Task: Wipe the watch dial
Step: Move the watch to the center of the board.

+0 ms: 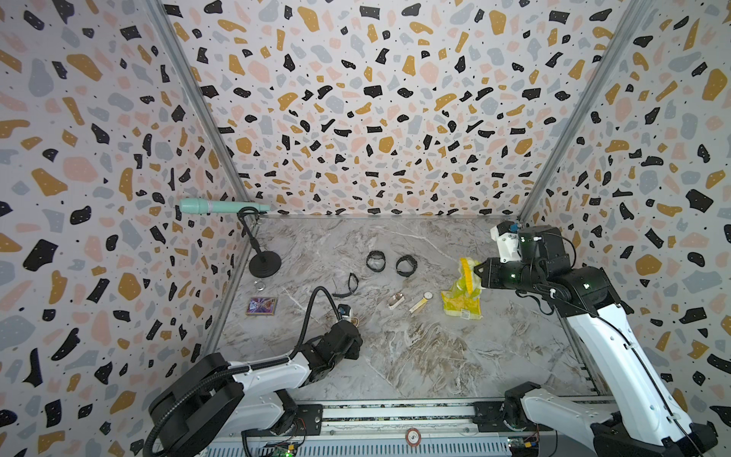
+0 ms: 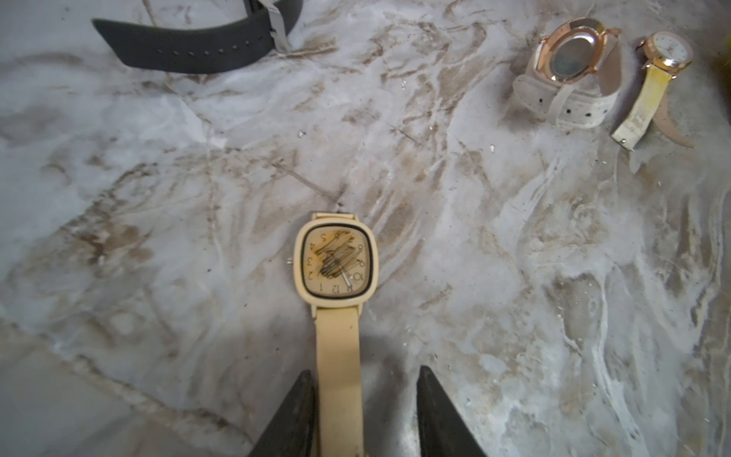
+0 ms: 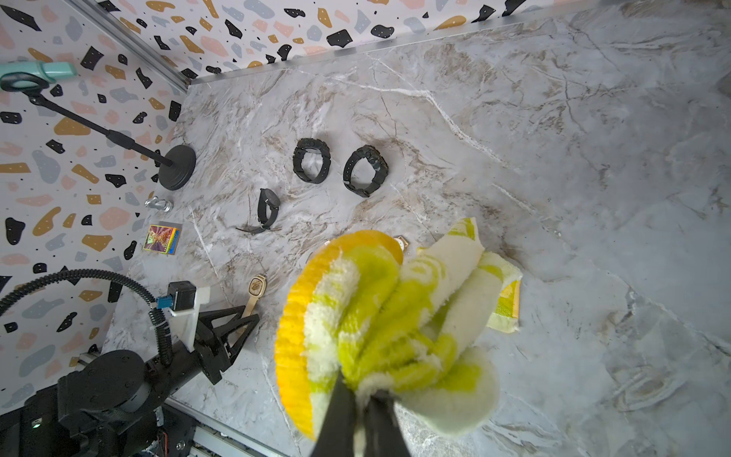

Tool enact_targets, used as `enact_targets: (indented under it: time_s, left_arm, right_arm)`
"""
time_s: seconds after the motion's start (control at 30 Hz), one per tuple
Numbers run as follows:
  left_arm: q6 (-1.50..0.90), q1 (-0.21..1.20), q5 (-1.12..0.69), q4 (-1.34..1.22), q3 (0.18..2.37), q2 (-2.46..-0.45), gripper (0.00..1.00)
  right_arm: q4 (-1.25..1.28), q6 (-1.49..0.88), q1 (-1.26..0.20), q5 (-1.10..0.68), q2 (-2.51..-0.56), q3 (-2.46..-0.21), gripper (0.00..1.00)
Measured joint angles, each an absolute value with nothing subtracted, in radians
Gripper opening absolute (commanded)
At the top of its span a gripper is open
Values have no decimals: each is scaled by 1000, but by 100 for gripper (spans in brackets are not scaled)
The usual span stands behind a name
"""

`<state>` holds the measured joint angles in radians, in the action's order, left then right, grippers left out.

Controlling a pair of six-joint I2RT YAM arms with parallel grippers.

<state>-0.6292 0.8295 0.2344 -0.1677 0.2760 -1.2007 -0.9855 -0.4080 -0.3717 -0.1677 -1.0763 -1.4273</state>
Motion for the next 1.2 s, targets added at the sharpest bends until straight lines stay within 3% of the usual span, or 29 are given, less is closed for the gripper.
enact_targets:
  time_s: [0.4,0.77,1.2]
  left_arm:
    - [-686,938,226,-187,240,-1165,3]
    - [-686,1000,187,-204,244,-1178,0]
    - [-598,1083,-20,-218,368,-1333,0]
  right_arm:
    - [-987,-445,-410,-190,-1032,-1333,0]
    - [-935,-503,-512,-239,-955,-1051,0]
    - [-727,-643,-632,-306,-914,-685,0]
